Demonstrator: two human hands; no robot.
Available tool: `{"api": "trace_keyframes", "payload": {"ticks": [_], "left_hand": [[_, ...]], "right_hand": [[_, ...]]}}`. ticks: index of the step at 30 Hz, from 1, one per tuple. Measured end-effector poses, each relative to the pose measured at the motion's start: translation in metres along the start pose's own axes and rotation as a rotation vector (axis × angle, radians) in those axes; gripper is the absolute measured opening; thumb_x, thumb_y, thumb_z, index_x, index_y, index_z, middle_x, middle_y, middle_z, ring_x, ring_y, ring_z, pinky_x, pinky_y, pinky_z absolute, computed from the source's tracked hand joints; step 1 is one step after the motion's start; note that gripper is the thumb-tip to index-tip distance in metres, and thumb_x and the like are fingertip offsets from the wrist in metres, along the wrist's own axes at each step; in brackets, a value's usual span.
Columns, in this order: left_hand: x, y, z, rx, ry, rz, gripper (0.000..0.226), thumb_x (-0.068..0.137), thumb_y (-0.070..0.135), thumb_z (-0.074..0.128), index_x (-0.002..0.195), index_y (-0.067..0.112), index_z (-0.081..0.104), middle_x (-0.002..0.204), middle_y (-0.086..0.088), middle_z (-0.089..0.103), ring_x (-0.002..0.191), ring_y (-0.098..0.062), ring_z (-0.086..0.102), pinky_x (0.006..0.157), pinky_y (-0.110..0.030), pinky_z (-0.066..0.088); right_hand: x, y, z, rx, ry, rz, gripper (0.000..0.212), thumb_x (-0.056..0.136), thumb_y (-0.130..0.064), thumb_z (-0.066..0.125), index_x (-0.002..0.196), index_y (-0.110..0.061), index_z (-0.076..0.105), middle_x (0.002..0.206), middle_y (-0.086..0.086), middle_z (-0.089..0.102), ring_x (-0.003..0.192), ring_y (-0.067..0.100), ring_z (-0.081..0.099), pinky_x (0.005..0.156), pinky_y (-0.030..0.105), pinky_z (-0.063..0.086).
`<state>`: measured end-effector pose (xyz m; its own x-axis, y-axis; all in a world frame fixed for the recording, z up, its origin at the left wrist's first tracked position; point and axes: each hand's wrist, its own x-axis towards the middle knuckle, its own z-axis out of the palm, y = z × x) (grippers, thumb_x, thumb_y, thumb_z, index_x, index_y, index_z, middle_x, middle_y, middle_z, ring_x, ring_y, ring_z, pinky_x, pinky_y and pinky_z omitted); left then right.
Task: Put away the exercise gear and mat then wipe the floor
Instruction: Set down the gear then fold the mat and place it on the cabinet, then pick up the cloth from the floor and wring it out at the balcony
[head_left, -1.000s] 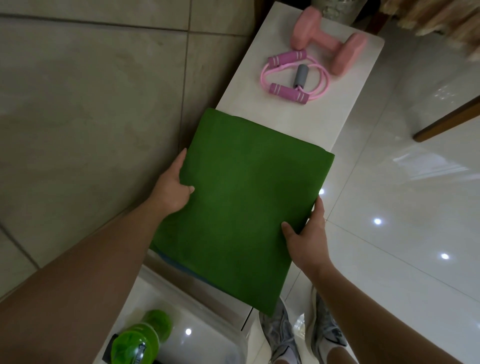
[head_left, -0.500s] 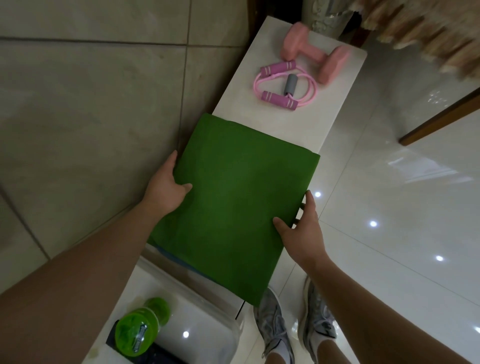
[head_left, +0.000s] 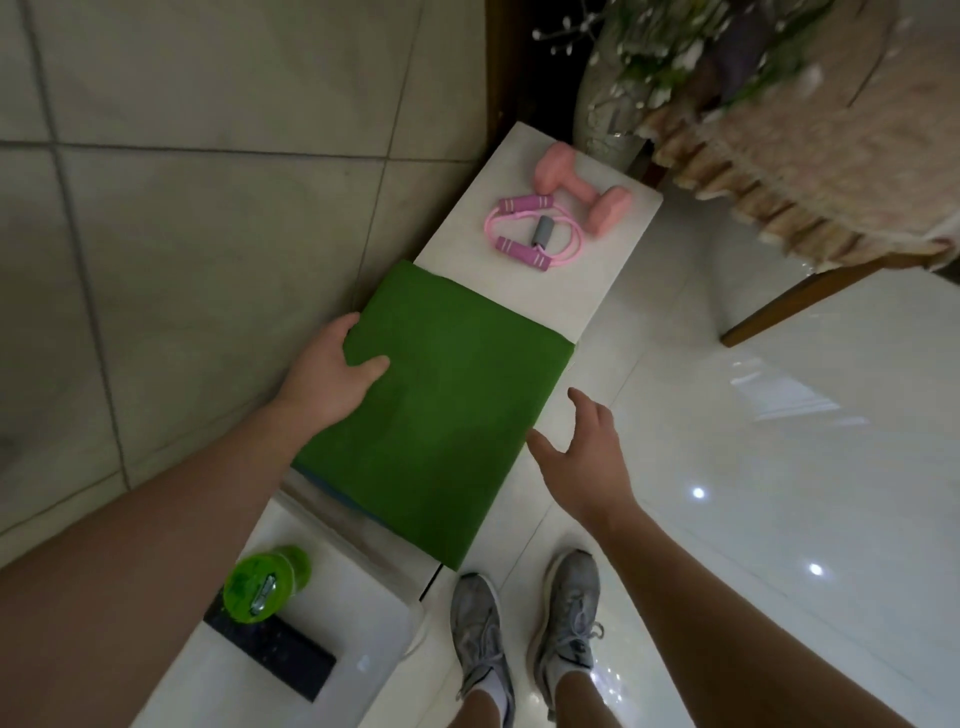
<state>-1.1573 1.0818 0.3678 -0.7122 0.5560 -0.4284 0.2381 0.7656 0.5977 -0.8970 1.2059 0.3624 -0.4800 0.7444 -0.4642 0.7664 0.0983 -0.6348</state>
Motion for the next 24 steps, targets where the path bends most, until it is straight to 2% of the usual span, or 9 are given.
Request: {"api": "trace_keyframes", "payload": {"ticks": [2,5,7,10,16,20,24], "left_hand": [[-0.014,0.02,-0.005,0.022,0.012,0.009,0.059,0.089,0.024,0.07,0.143,0.014,0.047,0.131,0.004,0.055,0.109,-0.011,0.053,0.093,-0.021,0.037],[-0.037,0.049,-0.016,0.013,0.009,0.003,0.064,0.085,0.033,0.071,0.143,0.015,0.048,0.137,-0.005,0.057,0.117,-0.02,0.058,0.103,-0.031,0.043],[-0.053,0.07,-0.024,-0.028,-0.008,-0.012,0.069,0.081,0.043,0.069,0.143,0.019,0.048,0.136,-0.004,0.058,0.117,-0.021,0.059,0.105,-0.039,0.046],[-0.078,0.097,-0.036,-0.05,-0.002,0.011,0.081,0.071,0.062,0.06,0.142,0.026,0.047,0.136,-0.001,0.058,0.12,-0.02,0.058,0.105,-0.044,0.047],[-0.135,0.164,-0.077,0.061,0.01,0.129,0.068,0.086,0.046,0.063,0.146,0.021,0.042,0.144,-0.003,0.051,0.129,-0.022,0.05,0.111,-0.044,0.04],[-0.167,0.204,-0.106,0.204,0.024,0.24,0.064,0.093,0.043,0.058,0.149,0.018,0.039,0.149,-0.003,0.044,0.134,-0.022,0.044,0.112,-0.036,0.036],[-0.202,0.236,-0.125,0.348,0.042,0.363,0.058,0.097,0.041,0.052,0.148,0.015,0.04,0.149,-0.005,0.044,0.136,-0.025,0.041,0.112,-0.038,0.032]], "right_hand": [[-0.008,-0.012,-0.021,-0.052,0.01,-0.027,0.073,0.089,-0.044,0.061,0.149,-0.02,0.028,0.152,0.001,0.032,0.137,0.02,0.034,0.109,0.036,0.034],[-0.023,-0.031,-0.055,-0.136,0.025,-0.066,0.068,0.09,-0.044,0.059,0.147,-0.018,0.034,0.15,0.001,0.036,0.137,0.02,0.033,0.111,0.036,0.032],[-0.033,-0.043,-0.079,-0.197,0.044,-0.088,0.066,0.089,-0.047,0.058,0.145,-0.017,0.038,0.148,0.001,0.039,0.136,0.021,0.033,0.112,0.037,0.033],[-0.05,-0.061,-0.113,-0.255,0.071,-0.096,0.066,0.088,-0.05,0.057,0.143,-0.017,0.041,0.147,0.002,0.041,0.136,0.022,0.032,0.112,0.04,0.033],[-0.098,-0.102,-0.168,-0.364,0.151,-0.14,0.068,0.087,-0.058,0.053,0.142,-0.02,0.043,0.145,0.002,0.044,0.135,0.023,0.035,0.113,0.041,0.031],[-0.133,-0.128,-0.202,-0.412,0.216,-0.187,0.065,0.089,-0.056,0.049,0.142,-0.018,0.043,0.143,0.002,0.046,0.134,0.022,0.035,0.113,0.037,0.028],[-0.166,-0.147,-0.238,-0.465,0.283,-0.213,0.061,0.093,-0.054,0.044,0.141,-0.017,0.043,0.143,0.002,0.046,0.134,0.022,0.034,0.113,0.035,0.024]]}}
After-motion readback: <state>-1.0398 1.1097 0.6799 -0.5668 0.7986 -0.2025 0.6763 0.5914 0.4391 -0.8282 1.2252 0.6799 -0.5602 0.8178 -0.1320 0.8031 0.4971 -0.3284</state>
